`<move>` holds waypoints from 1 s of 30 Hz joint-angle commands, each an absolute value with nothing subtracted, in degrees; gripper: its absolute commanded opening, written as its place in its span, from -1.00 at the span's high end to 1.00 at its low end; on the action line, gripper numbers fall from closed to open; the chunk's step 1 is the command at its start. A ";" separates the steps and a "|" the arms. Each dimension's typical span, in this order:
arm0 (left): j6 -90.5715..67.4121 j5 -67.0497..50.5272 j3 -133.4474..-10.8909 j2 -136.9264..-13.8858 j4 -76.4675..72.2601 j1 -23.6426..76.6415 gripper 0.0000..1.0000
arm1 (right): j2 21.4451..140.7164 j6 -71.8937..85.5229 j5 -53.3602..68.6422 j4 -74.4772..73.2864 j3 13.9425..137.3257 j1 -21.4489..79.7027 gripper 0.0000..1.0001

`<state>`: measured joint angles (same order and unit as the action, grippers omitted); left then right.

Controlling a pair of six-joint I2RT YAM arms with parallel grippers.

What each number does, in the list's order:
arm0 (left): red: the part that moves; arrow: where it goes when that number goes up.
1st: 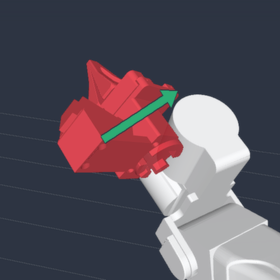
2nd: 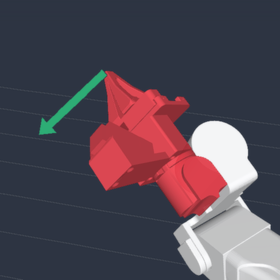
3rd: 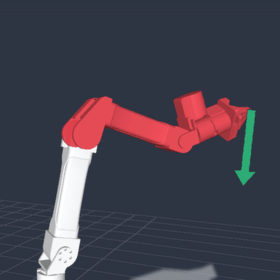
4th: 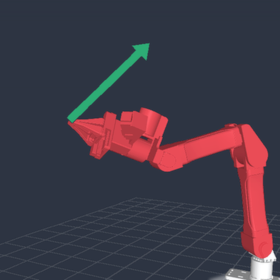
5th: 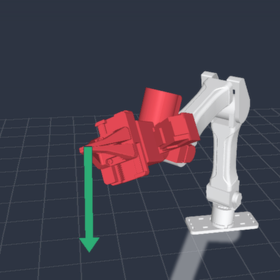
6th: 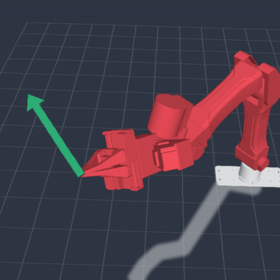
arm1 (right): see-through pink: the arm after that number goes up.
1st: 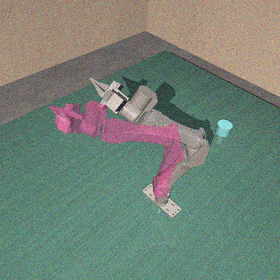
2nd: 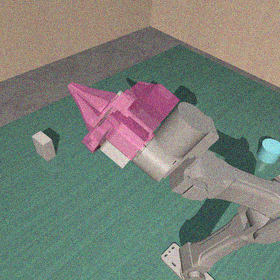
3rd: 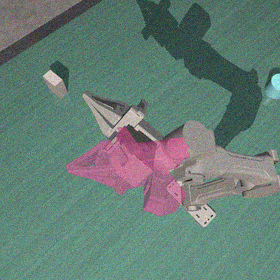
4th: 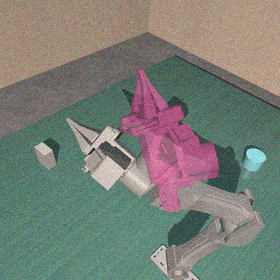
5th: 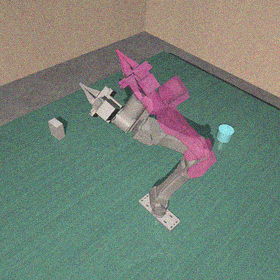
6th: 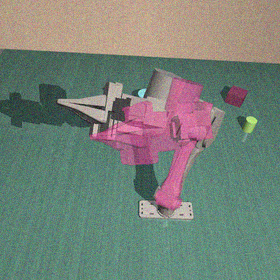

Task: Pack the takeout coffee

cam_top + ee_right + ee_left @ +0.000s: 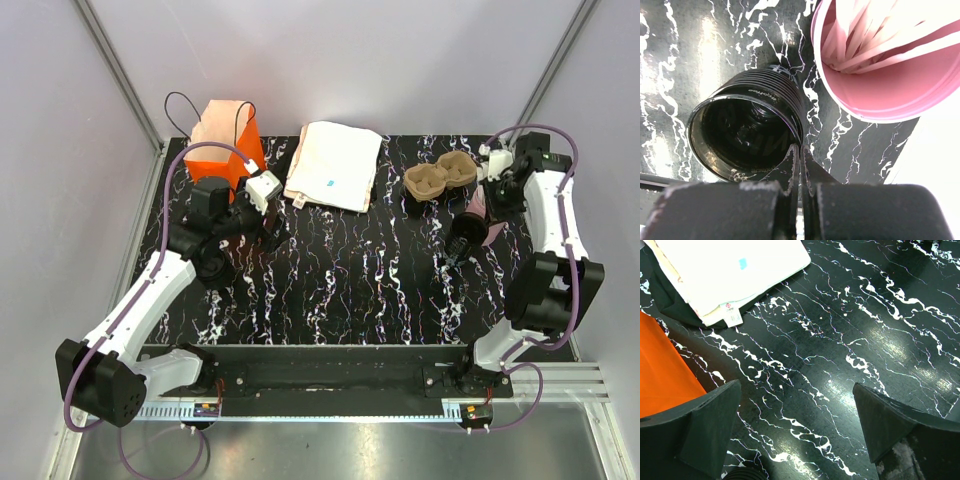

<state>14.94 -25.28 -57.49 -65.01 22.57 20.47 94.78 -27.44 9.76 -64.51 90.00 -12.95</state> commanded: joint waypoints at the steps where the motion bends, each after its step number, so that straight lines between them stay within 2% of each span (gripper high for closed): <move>1: 14.68 -26.37 -57.22 -65.30 19.51 20.65 -0.98 | 94.22 -27.69 11.60 -65.83 94.04 -13.27 1.00; 30: 14.50 -26.63 -57.30 -65.48 19.51 20.57 -0.98 | 93.17 -25.84 17.40 -77.08 112.06 -13.18 1.00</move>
<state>14.79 -25.30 -57.49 -65.04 22.57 20.47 94.80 -26.74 14.74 -74.13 108.07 -13.02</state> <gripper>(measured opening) 0.987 0.011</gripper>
